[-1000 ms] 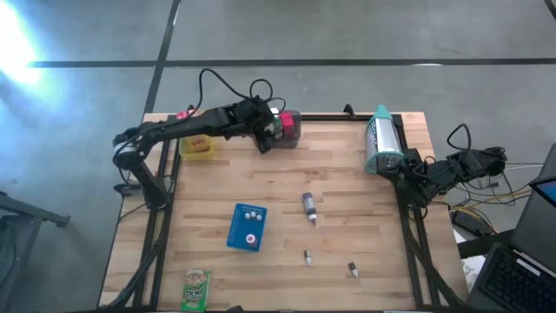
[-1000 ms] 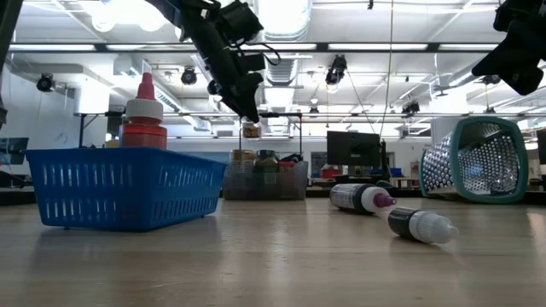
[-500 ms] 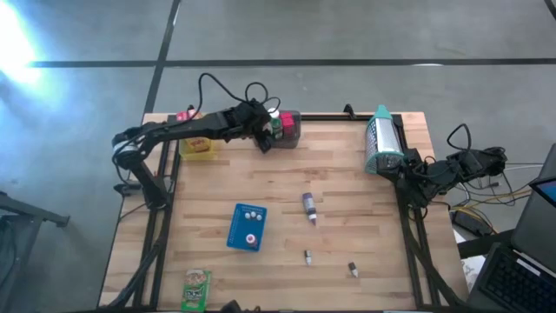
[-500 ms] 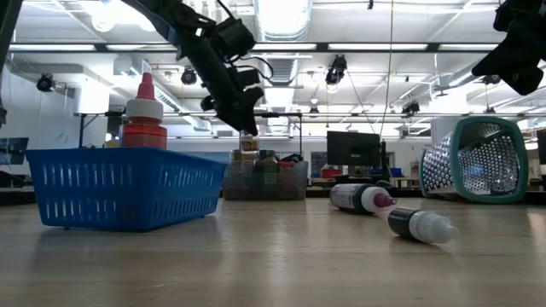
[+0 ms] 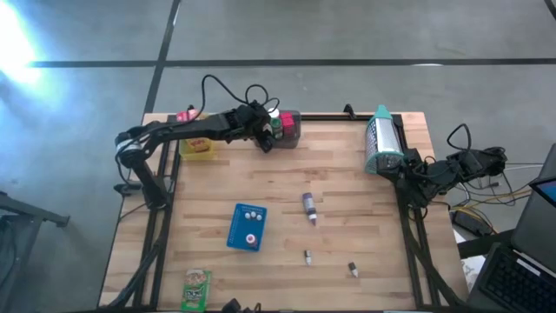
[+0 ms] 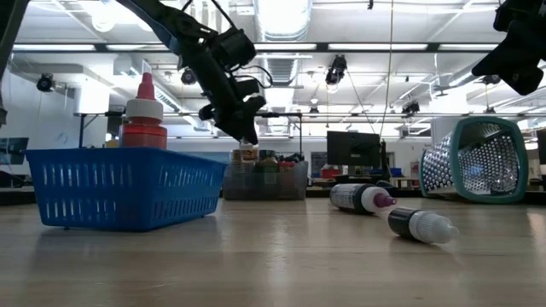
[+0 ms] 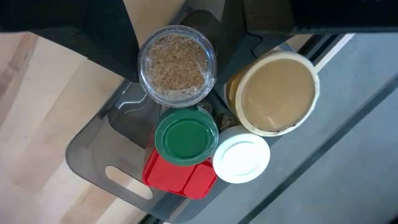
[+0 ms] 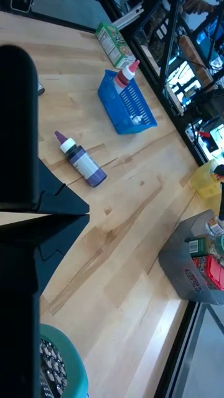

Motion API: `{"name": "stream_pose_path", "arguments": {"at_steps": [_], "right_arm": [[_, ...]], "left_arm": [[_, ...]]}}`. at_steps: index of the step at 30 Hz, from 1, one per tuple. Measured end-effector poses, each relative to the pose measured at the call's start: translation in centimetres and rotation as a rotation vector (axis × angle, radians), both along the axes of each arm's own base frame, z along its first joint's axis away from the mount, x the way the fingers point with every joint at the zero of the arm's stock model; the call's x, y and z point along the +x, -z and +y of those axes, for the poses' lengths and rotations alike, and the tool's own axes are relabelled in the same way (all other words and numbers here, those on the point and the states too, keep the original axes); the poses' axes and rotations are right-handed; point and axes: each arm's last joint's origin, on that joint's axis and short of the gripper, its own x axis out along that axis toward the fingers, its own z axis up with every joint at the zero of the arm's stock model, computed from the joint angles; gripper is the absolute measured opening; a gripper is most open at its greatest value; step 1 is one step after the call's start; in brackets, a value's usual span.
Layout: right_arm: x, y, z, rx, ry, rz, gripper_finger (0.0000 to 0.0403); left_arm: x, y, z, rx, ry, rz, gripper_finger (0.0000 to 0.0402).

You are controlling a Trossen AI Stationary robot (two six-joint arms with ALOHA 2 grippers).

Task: Pick & Place Kitchen Items
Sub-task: Put the brown spice bottle into the black bin

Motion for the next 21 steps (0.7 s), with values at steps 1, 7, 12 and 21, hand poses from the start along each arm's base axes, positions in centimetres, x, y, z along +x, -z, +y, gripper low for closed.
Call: {"name": "stream_pose_path", "arguments": {"at_steps": [1,7,12,21], "right_arm": [[0.0,0.0,0.0,0.0,0.0,0.0,0.0008],[0.0,0.0,0.0,0.001,0.0,0.0,0.0008],[0.0,0.0,0.0,0.0,0.0,0.0,0.0008],[0.0,0.0,0.0,0.0,0.0,0.0,0.0008]], "left_arm": [[0.1,0.2,0.0,-0.006,-0.003,0.002,0.0194],[0.7,1.7,0.5,-0.028,-0.009,0.019,0.0194],[0.8,2.2,0.8,-0.026,-0.021,0.025,0.0194],[1.3,4.3,1.7,-0.054,-0.037,0.064,0.0194]]}}
